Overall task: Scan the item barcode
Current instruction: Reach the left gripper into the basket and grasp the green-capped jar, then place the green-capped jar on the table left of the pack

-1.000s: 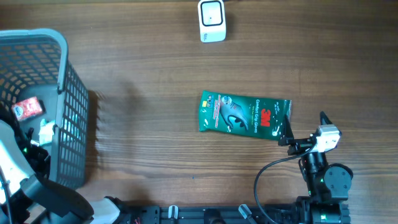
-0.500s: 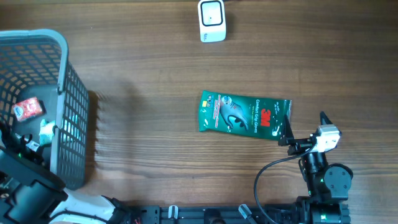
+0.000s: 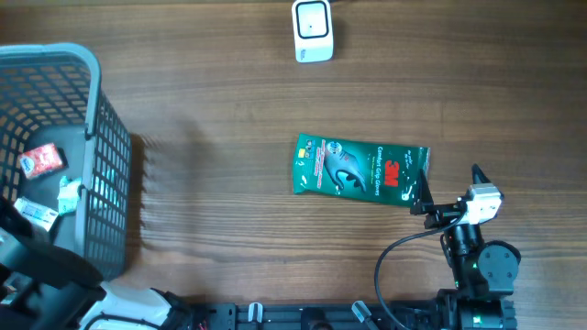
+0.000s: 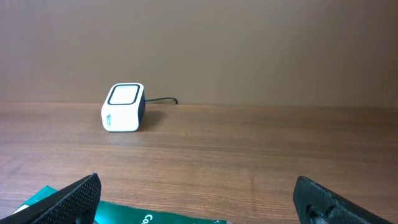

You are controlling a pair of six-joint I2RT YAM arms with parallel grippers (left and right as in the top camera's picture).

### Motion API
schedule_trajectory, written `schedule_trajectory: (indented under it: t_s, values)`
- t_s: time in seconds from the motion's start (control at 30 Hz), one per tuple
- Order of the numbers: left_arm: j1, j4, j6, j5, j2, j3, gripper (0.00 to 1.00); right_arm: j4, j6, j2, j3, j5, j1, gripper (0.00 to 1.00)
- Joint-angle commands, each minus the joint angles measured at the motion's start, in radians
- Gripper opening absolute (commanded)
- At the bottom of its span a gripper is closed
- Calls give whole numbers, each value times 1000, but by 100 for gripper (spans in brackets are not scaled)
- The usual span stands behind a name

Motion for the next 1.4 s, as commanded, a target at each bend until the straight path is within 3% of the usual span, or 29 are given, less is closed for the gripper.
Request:
schedule_trajectory:
  t_s: [0.0,0.07,0.13,0.27,0.37,0.6,0.8,0.9,1.03,1.2,1.37]
  values:
    - [-92,-54,220,139,-90,350,56,6,-10,-5,-1,11,6,100]
    - [-164,-53,273,267,-124,466,56,6,-11,-5,-1,11,6,100]
    - [-331,-44,288,367,-176,525,57,6,-11,-5,-1,11,6,100]
    - [-723,-50,365,284,-160,522,57,6,-11,-5,-1,11,6,100]
    - [-1019,-50,362,224,-42,482,57,6,-10,-5,-1,11,6,100]
    - [-1324,29,302,223,357,459,57,6,-10,-5,-1,11,6,100]
    - [-1452,92,195,113,604,453,61,6,-10,-5,-1,11,6,100]
    - [-1495,98,121,51,661,452,61,6,-10,-5,-1,11,6,100]
    - [-1505,92,121,42,664,447,65,6,-10,-5,-1,11,6,99]
    - [-1501,-54,153,-98,529,536,98,6,-11,-5,-1,11,6,100]
    - [-1484,-54,183,-281,224,542,100,6,-10,-5,-1,11,6,100]
